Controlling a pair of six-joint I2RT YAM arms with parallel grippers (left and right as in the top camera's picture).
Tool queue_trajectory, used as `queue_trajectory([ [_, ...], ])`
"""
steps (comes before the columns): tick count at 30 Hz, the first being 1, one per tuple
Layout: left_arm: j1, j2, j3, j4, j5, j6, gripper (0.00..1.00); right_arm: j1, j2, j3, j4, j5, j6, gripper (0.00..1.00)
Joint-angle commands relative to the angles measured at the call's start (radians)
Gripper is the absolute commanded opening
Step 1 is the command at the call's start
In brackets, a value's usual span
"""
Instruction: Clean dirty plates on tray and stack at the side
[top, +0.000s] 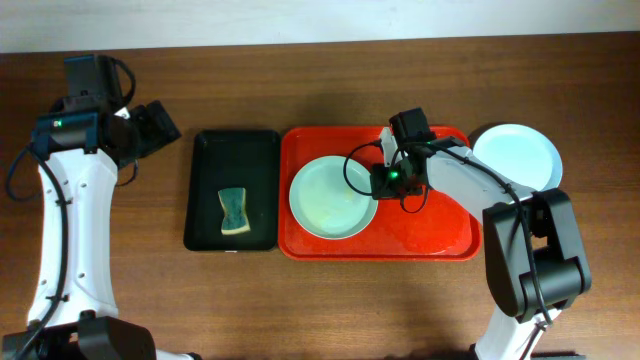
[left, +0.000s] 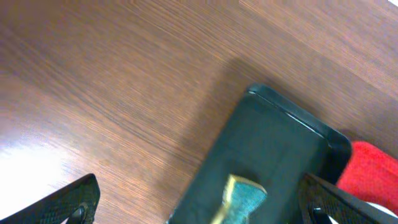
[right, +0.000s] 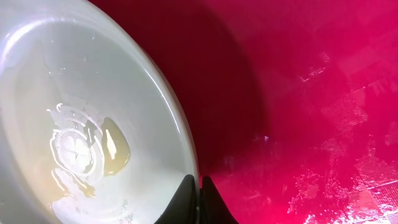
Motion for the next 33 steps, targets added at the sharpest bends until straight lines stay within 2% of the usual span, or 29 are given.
queue_trajectory([
  [1, 0.024, -0.011, 0.006, -0.021, -0.142, -0.006, 0.99, 0.006, 0.007, -0.005, -0.004, 0.035, -0.007, 0.04],
  [3, 0.053, -0.012, 0.006, -0.038, -0.14, -0.006, 0.99, 0.006, 0.007, -0.005, -0.016, 0.035, -0.007, 0.04],
  [4, 0.066, -0.012, 0.006, -0.043, -0.14, -0.006, 0.99, 0.006, 0.007, -0.005, -0.017, 0.034, -0.007, 0.06],
  [6, 0.084, -0.012, 0.006, -0.058, -0.14, -0.006, 0.99, 0.006, 0.007, -0.005, -0.017, 0.034, -0.007, 0.19],
  [8, 0.087, -0.012, 0.006, -0.062, -0.14, -0.006, 0.99, 0.006, 0.007, -0.005, -0.016, 0.034, -0.007, 0.19],
  [9, 0.087, -0.012, 0.006, -0.062, -0.14, -0.006, 0.99, 0.006, 0.007, -0.005, -0.013, 0.035, -0.007, 0.18],
  [10, 0.087, -0.012, 0.006, -0.062, -0.14, -0.006, 0.99, 0.006, 0.007, -0.005, -0.008, 0.035, -0.007, 0.09],
  [11, 0.087, -0.012, 0.006, -0.062, -0.14, -0.006, 0.99, 0.006, 0.007, -0.005, -0.004, 0.034, -0.006, 0.04],
  [26, 0.087, -0.012, 0.006, -0.062, -0.14, -0.006, 0.99, 0.005, 0.004, 0.005, 0.006, 0.013, 0.0, 0.04],
  [33, 0.087, -0.012, 0.006, -0.062, -0.14, -0.006, 0.99, -0.055, -0.056, 0.143, -0.091, -0.071, 0.0, 0.04],
])
